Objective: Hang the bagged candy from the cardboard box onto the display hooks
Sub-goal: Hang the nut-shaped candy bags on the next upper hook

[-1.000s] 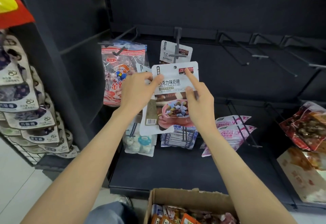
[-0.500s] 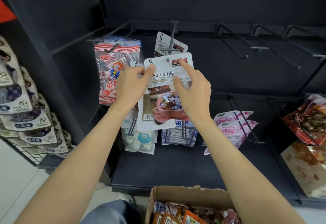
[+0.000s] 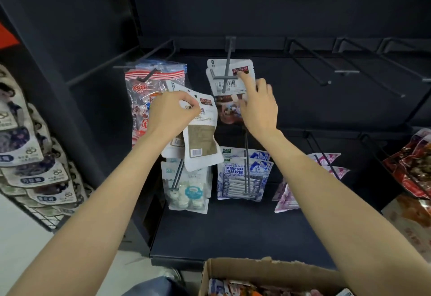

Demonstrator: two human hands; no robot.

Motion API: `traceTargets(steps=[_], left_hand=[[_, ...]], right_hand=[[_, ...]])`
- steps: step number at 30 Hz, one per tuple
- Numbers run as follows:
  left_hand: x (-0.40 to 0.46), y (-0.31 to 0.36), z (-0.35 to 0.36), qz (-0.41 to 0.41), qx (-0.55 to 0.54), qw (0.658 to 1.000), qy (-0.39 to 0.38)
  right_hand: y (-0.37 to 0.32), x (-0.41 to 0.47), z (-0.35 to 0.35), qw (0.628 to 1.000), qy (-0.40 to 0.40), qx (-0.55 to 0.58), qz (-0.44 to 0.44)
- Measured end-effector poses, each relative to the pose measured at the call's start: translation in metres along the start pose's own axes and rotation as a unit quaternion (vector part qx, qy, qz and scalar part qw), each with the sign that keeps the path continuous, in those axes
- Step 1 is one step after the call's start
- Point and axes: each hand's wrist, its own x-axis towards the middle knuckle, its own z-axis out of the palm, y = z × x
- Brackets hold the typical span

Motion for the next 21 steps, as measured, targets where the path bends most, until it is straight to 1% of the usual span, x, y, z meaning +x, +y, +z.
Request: traceTargets(steps=[1, 2, 4, 5, 6, 8, 9, 10, 13, 15, 17, 20, 21], left_hand=[[-0.008, -0.003, -0.003, -0.005, -0.020, 1.000, 0.000], [-0.016, -0.006, -0.006, -0.014, -0.048, 0.999, 0.004], [-0.035, -0.012, -0.005, -0.043, -0.117, 0.992, 0.029], [-0.044, -0.014, -0.001, -0.059, -0.144, 0.987, 0.045], [-0.053, -0.015, 0.004, -0.071, -0.161, 0.983, 0.060], [-0.069, -0.012, 0.017, -0.078, -0.159, 0.982, 0.071], [-0.075, -0.010, 0.023, -0.080, -0.154, 0.983, 0.067], [-0.079, -0.008, 0.027, -0.084, -0.155, 0.982, 0.060], [-0.087, -0.002, 0.030, -0.109, -0.188, 0.975, 0.037], [-0.091, 0.005, 0.030, -0.097, -0.194, 0.976, 0.020], [-0.097, 0.017, 0.029, -0.073, -0.179, 0.981, 0.002], [-0.105, 0.032, 0.029, -0.036, -0.164, 0.986, -0.016], [-0.106, 0.034, 0.029, -0.026, -0.162, 0.986, -0.022]], right_hand=[[-0.001, -0.005, 0.000, 1.000, 0.012, 0.016, 0.002], [-0.004, -0.015, -0.002, 0.998, 0.039, 0.056, 0.006], [-0.015, -0.047, -0.017, 0.982, 0.089, 0.167, 0.006], [-0.023, -0.068, -0.027, 0.973, 0.090, 0.211, -0.009], [-0.032, -0.090, -0.037, 0.970, 0.070, 0.231, -0.036], [-0.051, -0.126, -0.051, 0.976, -0.011, 0.197, -0.093], [-0.058, -0.137, -0.053, 0.980, -0.055, 0.162, -0.104], [-0.062, -0.145, -0.052, 0.983, -0.089, 0.130, -0.096], [-0.058, -0.153, -0.051, 0.988, -0.114, 0.078, -0.068], [-0.053, -0.154, -0.051, 0.986, -0.137, 0.067, -0.070], [-0.051, -0.154, -0.050, 0.990, -0.111, 0.052, -0.072], [-0.050, -0.149, -0.053, 0.998, -0.012, 0.037, -0.057], [-0.049, -0.147, -0.056, 0.998, 0.001, 0.030, -0.056]])
